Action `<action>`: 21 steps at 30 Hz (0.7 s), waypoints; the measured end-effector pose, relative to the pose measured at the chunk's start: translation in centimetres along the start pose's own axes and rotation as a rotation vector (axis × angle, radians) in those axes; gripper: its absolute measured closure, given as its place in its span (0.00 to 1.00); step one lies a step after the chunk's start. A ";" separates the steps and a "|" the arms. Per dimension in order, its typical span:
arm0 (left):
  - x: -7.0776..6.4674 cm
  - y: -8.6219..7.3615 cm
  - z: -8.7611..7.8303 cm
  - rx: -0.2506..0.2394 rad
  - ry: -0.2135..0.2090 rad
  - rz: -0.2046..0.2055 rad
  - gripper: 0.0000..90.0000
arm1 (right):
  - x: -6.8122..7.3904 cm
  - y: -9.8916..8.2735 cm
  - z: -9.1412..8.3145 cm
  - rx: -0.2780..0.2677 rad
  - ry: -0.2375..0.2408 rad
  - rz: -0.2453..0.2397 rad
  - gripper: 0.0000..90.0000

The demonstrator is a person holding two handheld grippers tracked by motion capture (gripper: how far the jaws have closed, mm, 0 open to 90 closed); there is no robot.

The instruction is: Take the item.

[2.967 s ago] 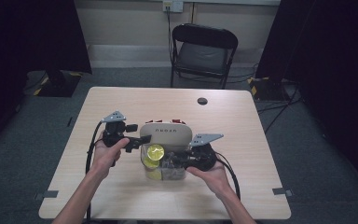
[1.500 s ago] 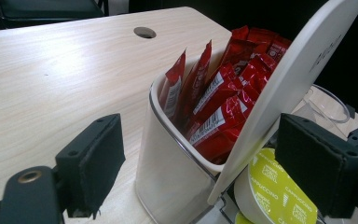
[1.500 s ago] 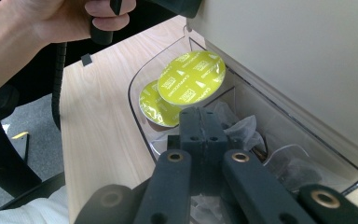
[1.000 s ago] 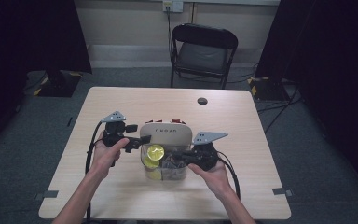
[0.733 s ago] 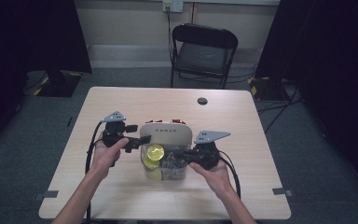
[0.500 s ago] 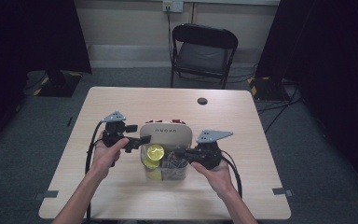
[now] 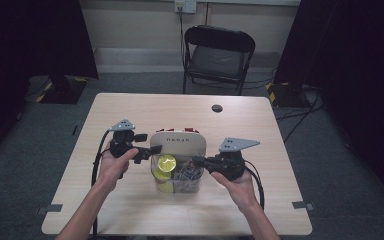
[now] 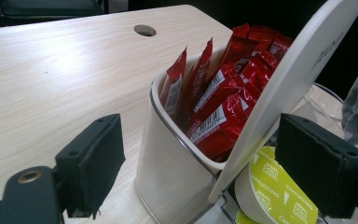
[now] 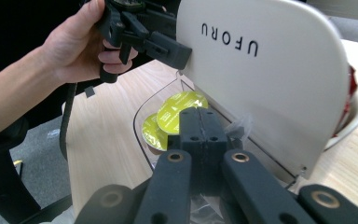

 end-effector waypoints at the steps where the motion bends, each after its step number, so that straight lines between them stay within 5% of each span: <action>1: 0.0 0.0 0.0 0.000 0.000 0.000 0.17 | 0.0 0.1 -0.1 -0.002 -0.001 0.001 1.00; 21: 0.0 0.0 0.0 0.000 0.001 -0.001 0.17 | -0.3 0.5 -2.6 -0.036 -0.030 0.001 1.00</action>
Point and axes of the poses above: each handheld gripper's, and its own axes: z roughly forward along the jaws, y roughly out of its top, x roughly to its left, the point moved 9 cm from there along z, roughly forward along the jaws, and after that the axes turned 8 degrees about y, right-handed, at the moved point
